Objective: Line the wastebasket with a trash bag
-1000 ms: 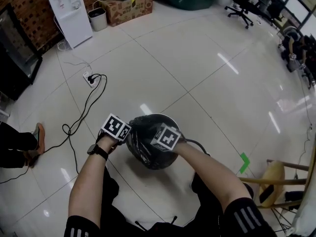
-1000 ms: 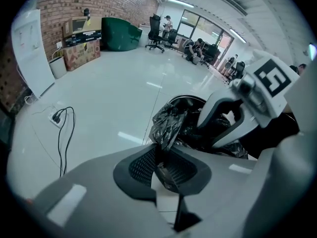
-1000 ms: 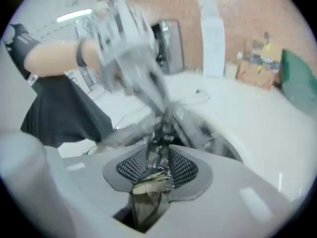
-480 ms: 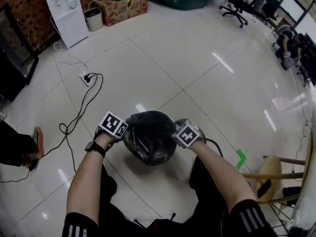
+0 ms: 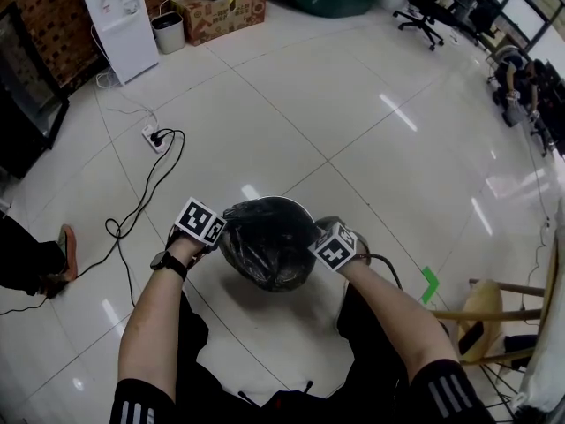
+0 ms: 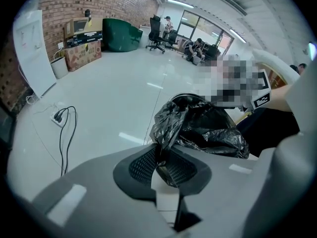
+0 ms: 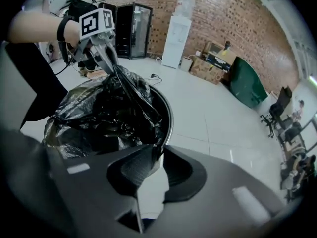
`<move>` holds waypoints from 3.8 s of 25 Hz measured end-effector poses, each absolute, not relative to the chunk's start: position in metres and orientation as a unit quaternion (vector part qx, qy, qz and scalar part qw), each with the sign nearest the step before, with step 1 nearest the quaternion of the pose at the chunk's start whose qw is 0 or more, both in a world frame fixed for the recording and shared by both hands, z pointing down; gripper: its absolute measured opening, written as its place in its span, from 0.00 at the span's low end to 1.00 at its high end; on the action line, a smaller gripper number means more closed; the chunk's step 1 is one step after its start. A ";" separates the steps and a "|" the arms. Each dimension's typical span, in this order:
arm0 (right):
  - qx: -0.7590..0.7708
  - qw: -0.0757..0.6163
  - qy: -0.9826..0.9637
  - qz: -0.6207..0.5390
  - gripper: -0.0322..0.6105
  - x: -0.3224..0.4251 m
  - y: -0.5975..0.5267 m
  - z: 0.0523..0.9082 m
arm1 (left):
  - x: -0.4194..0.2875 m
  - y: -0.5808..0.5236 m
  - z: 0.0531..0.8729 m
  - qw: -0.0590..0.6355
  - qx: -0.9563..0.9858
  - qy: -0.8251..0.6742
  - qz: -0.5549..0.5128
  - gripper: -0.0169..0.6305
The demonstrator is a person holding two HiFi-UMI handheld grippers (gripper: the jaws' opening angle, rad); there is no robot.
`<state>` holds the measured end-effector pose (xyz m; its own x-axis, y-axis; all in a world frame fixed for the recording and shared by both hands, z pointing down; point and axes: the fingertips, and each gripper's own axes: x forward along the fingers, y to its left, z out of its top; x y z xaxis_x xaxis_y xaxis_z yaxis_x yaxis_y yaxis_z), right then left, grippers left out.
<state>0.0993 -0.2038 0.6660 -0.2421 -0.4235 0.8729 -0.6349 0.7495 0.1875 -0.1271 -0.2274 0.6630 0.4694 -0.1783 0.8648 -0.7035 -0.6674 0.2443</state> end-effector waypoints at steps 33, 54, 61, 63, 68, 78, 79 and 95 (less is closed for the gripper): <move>0.468 0.422 -0.756 0.178 0.06 0.163 -0.310 0.700 | -0.153 -0.277 0.706 0.450 0.763 -0.359 0.295 0.18; 0.412 0.404 -0.771 0.270 0.06 0.151 -0.288 0.771 | -0.166 -0.259 0.755 0.455 0.734 -0.363 0.348 0.22; 0.386 0.377 -0.780 0.318 0.06 0.155 -0.270 0.773 | -0.160 -0.246 0.755 0.460 0.743 -0.325 0.361 0.25; 0.390 0.349 -0.784 0.333 0.22 0.157 -0.270 0.761 | -0.158 -0.243 0.752 0.460 0.745 -0.320 0.362 0.27; 0.389 0.302 -0.823 0.284 0.31 0.168 -0.274 0.702 | -0.158 -0.238 0.741 0.446 0.754 -0.323 0.359 0.30; 0.235 0.359 -0.902 0.052 0.36 0.072 -0.218 0.587 | -0.157 -0.226 0.724 0.421 0.766 -0.318 0.366 0.31; 0.226 0.366 -0.902 0.043 0.38 0.061 -0.214 0.589 | -0.158 -0.224 0.721 0.419 0.767 -0.319 0.366 0.31; 0.192 0.446 -0.874 0.006 0.06 0.029 -0.170 0.605 | -0.151 -0.243 0.648 0.331 0.814 -0.341 0.334 0.32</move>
<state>0.0287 -0.1696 0.6046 -0.5292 -0.3300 0.7817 -0.3399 0.9266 0.1610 -0.1512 -0.2432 0.6484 0.5454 -0.3337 0.7689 -0.7755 -0.5490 0.3118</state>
